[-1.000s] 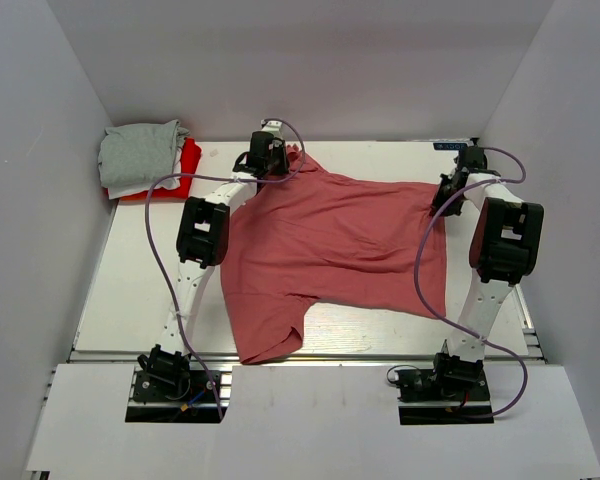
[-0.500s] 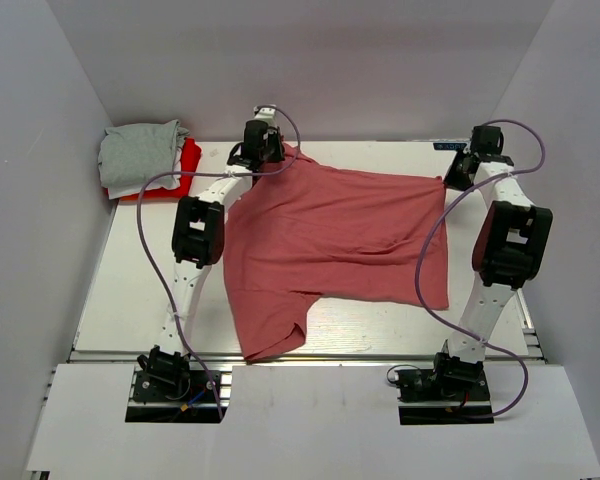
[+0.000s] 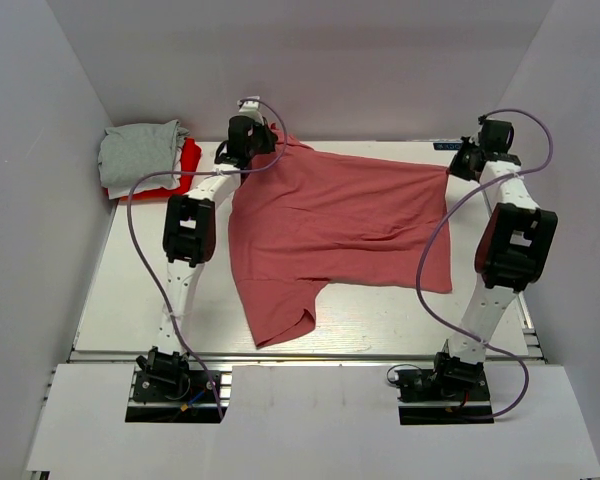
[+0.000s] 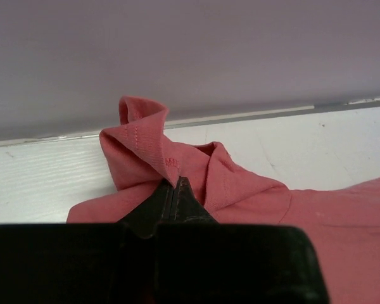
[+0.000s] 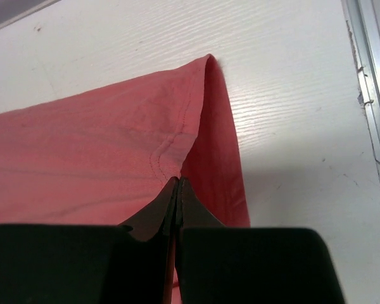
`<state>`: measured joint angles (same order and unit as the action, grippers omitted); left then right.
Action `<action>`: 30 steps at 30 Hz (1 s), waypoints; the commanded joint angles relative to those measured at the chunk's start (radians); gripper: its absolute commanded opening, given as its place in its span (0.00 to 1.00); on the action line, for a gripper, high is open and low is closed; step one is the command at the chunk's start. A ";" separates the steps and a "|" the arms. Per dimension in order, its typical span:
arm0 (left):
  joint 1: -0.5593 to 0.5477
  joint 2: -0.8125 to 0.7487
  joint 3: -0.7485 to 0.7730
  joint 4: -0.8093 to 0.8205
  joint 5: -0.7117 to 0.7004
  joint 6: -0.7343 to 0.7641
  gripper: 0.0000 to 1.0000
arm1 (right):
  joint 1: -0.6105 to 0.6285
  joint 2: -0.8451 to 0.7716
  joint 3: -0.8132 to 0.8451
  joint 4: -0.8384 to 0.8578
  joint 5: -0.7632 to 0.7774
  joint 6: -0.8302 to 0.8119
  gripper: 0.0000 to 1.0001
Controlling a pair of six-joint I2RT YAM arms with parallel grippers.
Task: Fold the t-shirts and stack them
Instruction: Flatten out the tshirt
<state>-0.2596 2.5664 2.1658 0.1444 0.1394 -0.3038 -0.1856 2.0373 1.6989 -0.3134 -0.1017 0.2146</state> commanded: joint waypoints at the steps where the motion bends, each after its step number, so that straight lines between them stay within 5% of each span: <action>1: 0.006 -0.173 -0.058 0.084 0.046 0.000 0.00 | -0.009 -0.129 -0.071 0.111 -0.061 -0.046 0.00; 12: 0.006 -0.325 -0.204 0.179 -0.003 0.037 0.00 | -0.008 -0.249 -0.154 0.246 -0.023 -0.044 0.00; 17: 0.006 -0.168 0.009 0.089 -0.012 0.060 0.00 | -0.009 -0.125 -0.017 0.192 -0.035 -0.023 0.00; 22: 0.006 -0.037 0.072 0.165 -0.061 0.051 0.00 | -0.009 0.013 0.094 0.194 -0.015 -0.011 0.00; 27: 0.006 0.141 0.146 0.389 -0.195 -0.041 0.00 | 0.006 0.176 0.151 0.478 0.027 -0.054 0.00; 30: 0.006 0.259 0.334 0.362 -0.253 -0.096 0.03 | 0.011 0.253 0.249 0.617 -0.036 -0.011 0.00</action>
<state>-0.2588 2.8067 2.3867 0.4412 -0.0097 -0.3344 -0.1787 2.2604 1.8275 0.0650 -0.1253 0.1905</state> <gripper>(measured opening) 0.025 0.005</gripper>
